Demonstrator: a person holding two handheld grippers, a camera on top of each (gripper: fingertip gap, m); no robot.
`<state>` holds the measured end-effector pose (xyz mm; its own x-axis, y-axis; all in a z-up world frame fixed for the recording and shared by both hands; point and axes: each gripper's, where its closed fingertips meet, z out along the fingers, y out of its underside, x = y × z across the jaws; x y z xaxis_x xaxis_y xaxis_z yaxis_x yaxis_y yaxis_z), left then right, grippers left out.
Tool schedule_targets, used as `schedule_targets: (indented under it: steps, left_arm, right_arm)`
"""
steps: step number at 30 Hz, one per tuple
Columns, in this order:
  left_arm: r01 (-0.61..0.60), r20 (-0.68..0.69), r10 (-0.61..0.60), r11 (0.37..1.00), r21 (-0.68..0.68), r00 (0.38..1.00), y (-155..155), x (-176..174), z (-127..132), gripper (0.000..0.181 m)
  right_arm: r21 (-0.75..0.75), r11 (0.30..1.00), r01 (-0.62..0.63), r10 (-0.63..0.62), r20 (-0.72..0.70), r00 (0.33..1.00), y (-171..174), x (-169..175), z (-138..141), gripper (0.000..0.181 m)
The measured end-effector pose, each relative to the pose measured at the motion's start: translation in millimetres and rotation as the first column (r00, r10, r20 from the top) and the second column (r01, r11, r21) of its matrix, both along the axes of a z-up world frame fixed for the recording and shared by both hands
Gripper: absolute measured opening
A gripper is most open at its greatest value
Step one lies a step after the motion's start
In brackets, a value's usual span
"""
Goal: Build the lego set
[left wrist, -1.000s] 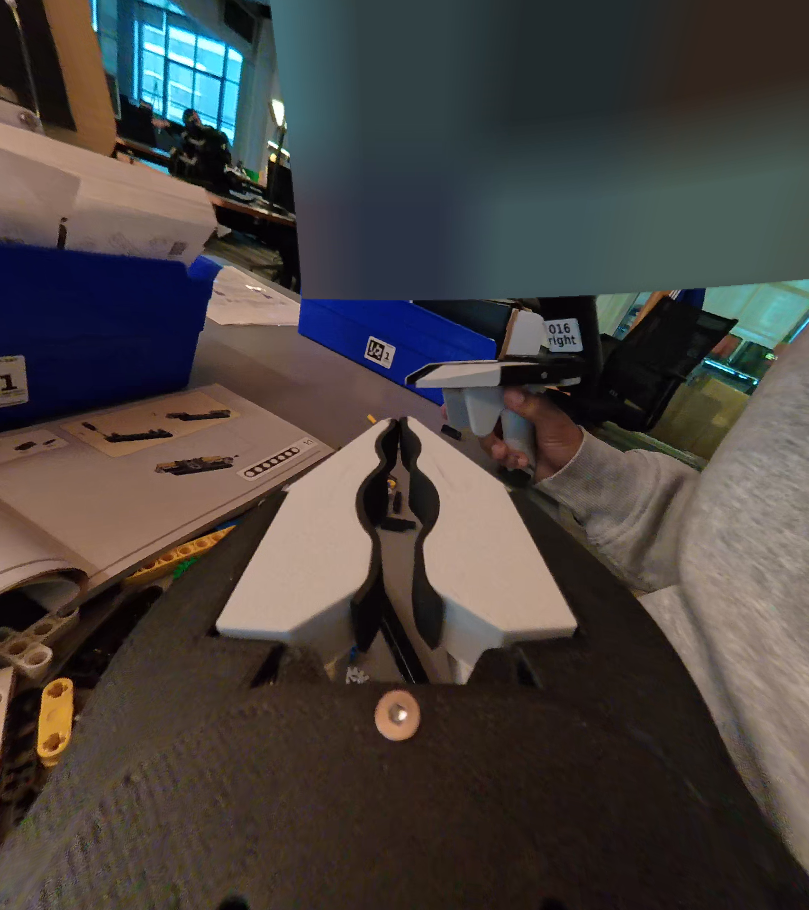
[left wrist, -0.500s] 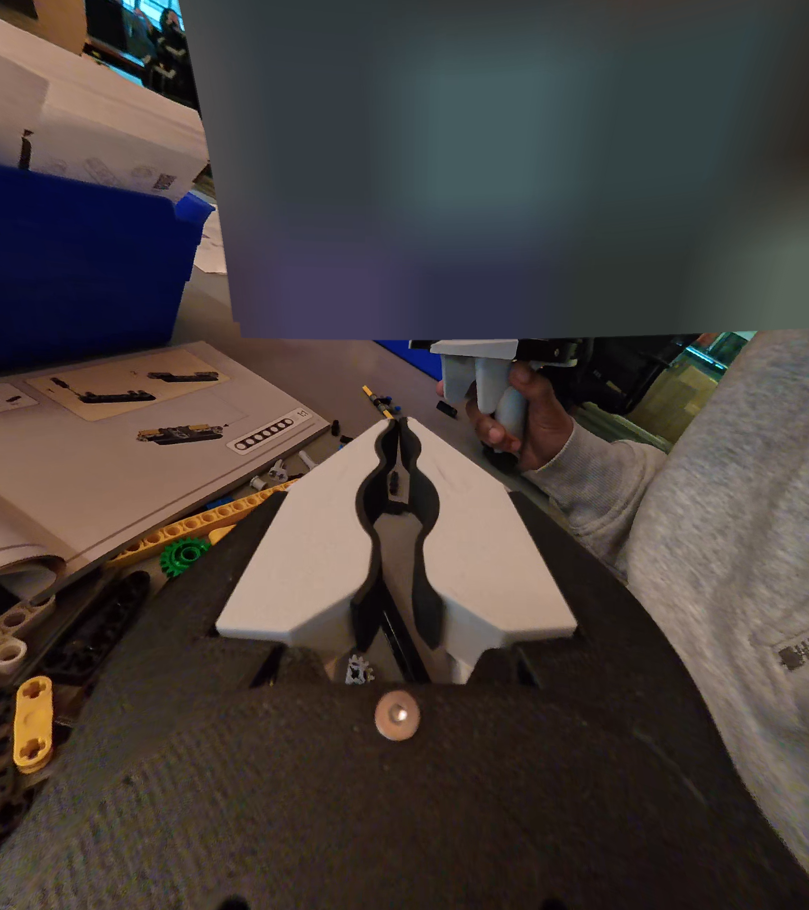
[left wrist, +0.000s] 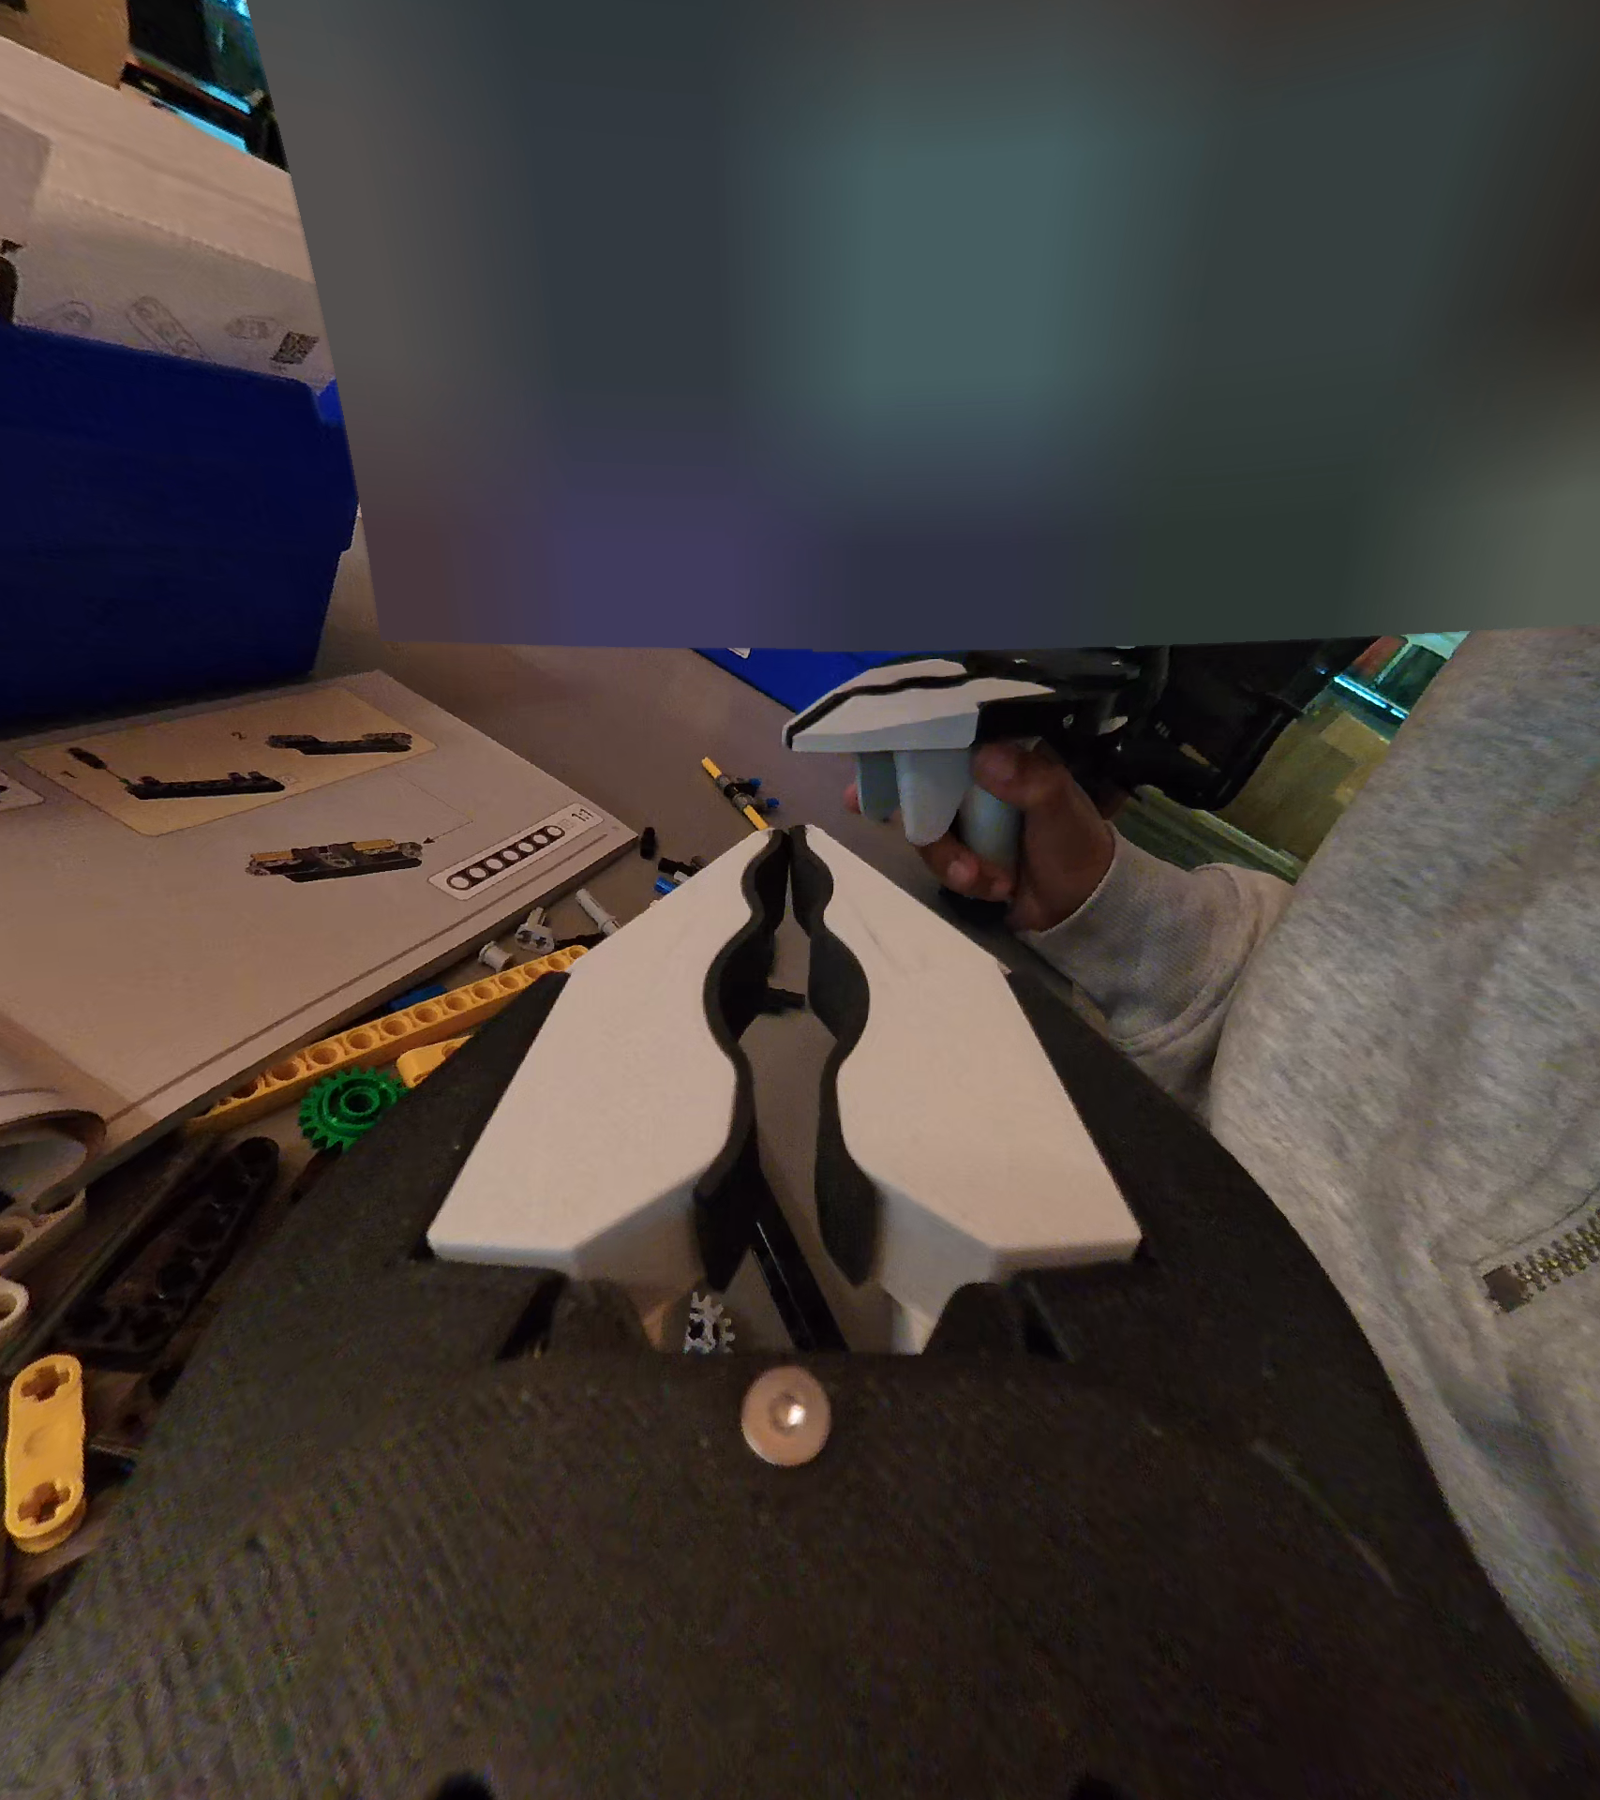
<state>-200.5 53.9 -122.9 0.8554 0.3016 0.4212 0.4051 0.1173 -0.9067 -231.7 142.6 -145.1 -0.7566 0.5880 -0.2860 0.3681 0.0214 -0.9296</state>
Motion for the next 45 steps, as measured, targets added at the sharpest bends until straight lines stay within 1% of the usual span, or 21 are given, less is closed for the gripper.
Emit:
schedule_targets:
  steps: [4, 45]
  left_arm:
    - [-0.001, 0.001, 0.001, 1.0, 0.0, 1.0, 0.0, -0.1, -0.2, 0.0]
    - [-0.016, 0.003, 0.016, 1.0, 0.001, 1.0, -1.2, -2.2, -0.3, 0.0]
  right_arm:
    - [0.024, 1.0, -0.004, 0.004, -0.003, 1.0, -2.2, 0.3, -2.3, 0.0]
    - [0.024, 1.0, 0.006, -0.007, 0.013, 1.0, -1.1, -1.9, -3.8, 0.0]
